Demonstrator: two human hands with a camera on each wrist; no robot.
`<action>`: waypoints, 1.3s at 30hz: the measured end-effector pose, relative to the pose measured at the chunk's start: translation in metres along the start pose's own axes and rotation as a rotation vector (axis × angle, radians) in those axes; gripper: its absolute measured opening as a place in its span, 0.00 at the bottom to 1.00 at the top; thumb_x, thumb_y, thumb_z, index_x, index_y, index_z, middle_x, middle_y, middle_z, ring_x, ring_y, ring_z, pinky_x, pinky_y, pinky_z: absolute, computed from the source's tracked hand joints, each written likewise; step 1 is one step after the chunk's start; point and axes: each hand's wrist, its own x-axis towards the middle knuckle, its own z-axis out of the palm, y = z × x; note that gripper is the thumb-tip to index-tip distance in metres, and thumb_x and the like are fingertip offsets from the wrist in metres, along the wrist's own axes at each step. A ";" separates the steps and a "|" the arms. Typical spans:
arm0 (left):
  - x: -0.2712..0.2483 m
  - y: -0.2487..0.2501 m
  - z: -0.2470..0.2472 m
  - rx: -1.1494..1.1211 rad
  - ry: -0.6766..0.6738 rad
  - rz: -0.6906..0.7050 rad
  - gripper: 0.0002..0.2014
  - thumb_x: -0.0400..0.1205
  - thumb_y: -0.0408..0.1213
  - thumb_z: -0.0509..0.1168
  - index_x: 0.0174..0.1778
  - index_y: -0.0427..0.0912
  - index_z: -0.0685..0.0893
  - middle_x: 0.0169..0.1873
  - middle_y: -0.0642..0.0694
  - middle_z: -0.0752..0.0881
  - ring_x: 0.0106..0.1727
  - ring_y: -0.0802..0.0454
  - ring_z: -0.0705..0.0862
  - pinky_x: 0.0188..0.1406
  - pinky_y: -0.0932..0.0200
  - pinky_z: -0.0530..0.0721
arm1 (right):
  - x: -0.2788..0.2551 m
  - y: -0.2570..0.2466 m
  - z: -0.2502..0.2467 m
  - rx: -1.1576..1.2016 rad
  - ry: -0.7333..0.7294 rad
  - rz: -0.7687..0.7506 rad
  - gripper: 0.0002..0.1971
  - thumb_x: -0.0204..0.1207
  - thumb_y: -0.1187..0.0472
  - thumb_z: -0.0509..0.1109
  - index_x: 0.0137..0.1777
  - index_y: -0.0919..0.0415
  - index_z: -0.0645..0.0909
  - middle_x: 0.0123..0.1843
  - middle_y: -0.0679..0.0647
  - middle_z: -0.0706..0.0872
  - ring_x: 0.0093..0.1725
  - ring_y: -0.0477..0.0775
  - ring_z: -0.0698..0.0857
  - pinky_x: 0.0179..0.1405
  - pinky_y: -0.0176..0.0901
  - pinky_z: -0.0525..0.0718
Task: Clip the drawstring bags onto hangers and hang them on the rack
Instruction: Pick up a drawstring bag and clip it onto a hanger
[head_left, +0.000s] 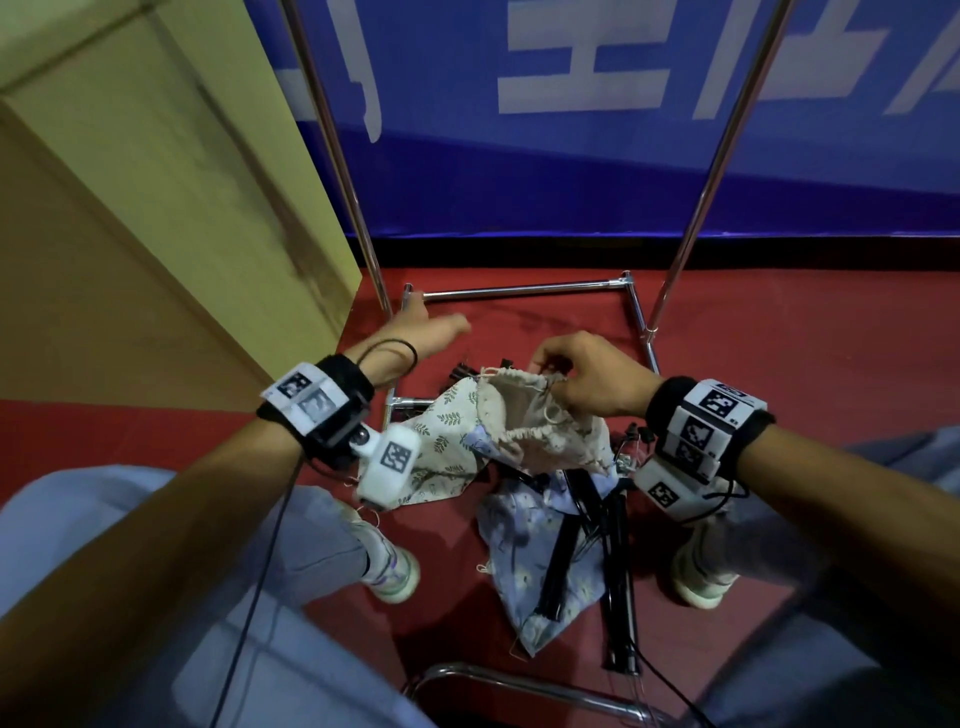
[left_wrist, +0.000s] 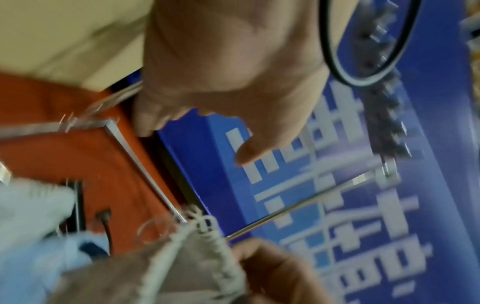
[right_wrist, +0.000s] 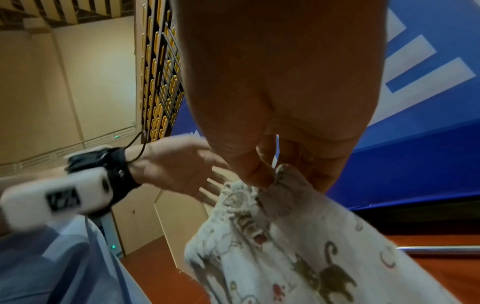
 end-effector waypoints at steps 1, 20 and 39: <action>-0.003 -0.003 0.003 0.168 -0.035 0.003 0.45 0.75 0.61 0.71 0.85 0.43 0.64 0.78 0.41 0.74 0.74 0.40 0.78 0.68 0.49 0.79 | 0.000 0.001 -0.001 0.018 0.005 0.020 0.13 0.72 0.74 0.69 0.50 0.58 0.86 0.43 0.50 0.91 0.37 0.45 0.88 0.41 0.43 0.89; 0.006 -0.030 0.016 0.321 -0.213 0.117 0.11 0.77 0.34 0.79 0.46 0.30 0.87 0.38 0.34 0.92 0.25 0.49 0.87 0.16 0.64 0.77 | 0.003 0.018 -0.035 0.091 0.102 0.203 0.16 0.70 0.78 0.62 0.46 0.60 0.87 0.40 0.54 0.90 0.35 0.48 0.88 0.39 0.49 0.91; 0.026 -0.033 0.027 0.193 0.089 0.245 0.26 0.87 0.57 0.60 0.28 0.44 0.65 0.25 0.44 0.65 0.26 0.50 0.63 0.30 0.53 0.59 | 0.041 0.251 0.196 -0.028 -0.269 0.847 0.30 0.72 0.38 0.76 0.65 0.61 0.80 0.62 0.65 0.84 0.60 0.65 0.84 0.60 0.55 0.84</action>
